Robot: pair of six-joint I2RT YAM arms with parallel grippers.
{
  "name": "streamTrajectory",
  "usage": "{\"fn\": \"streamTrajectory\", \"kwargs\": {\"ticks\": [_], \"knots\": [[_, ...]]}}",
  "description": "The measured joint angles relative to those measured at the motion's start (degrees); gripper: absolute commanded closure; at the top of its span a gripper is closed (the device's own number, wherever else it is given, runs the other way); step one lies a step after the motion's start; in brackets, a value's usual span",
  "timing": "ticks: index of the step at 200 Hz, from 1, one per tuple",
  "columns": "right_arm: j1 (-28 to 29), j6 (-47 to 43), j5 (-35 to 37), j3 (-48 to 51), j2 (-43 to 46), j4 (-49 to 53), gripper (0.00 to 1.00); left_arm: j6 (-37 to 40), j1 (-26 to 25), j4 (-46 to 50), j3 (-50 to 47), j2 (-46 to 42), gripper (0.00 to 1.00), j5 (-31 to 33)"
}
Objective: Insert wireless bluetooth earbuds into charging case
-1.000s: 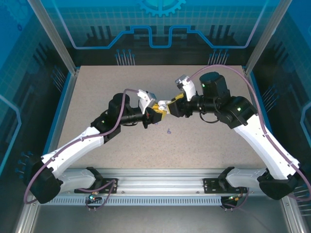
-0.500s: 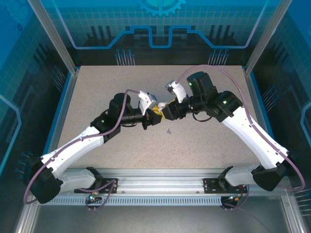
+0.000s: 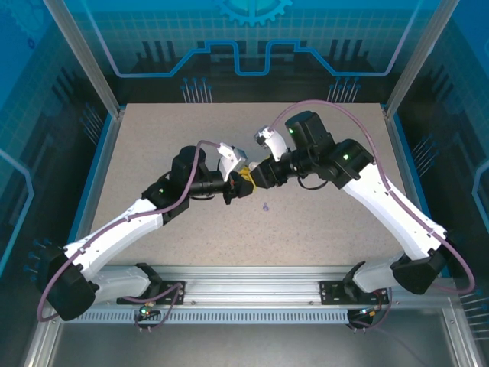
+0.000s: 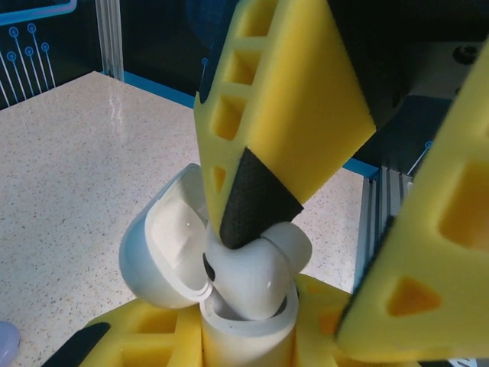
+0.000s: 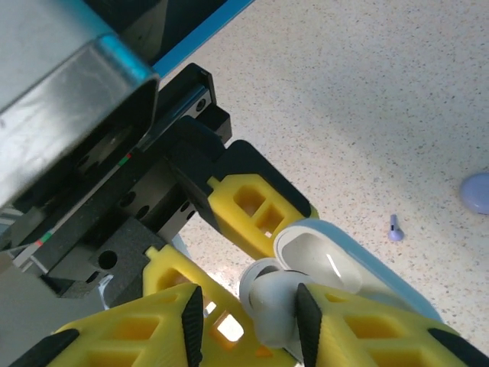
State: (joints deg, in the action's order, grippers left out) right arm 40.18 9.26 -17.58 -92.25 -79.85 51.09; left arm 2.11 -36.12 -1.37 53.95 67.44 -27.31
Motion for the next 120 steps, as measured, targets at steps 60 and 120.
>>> {"fn": "streamTrajectory", "kwargs": {"ticks": [60, 120], "knots": [[-0.1, 0.7, 2.1, -0.3, -0.3, 0.7, 0.84, 0.0, 0.0, 0.4, 0.0, 0.0, 0.98, 0.6], [-4.0, 5.6, -3.2, 3.0, 2.4, -4.2, 0.89, -0.1, -0.1, -1.7, -0.1, 0.0, 0.98, 1.9]]}}
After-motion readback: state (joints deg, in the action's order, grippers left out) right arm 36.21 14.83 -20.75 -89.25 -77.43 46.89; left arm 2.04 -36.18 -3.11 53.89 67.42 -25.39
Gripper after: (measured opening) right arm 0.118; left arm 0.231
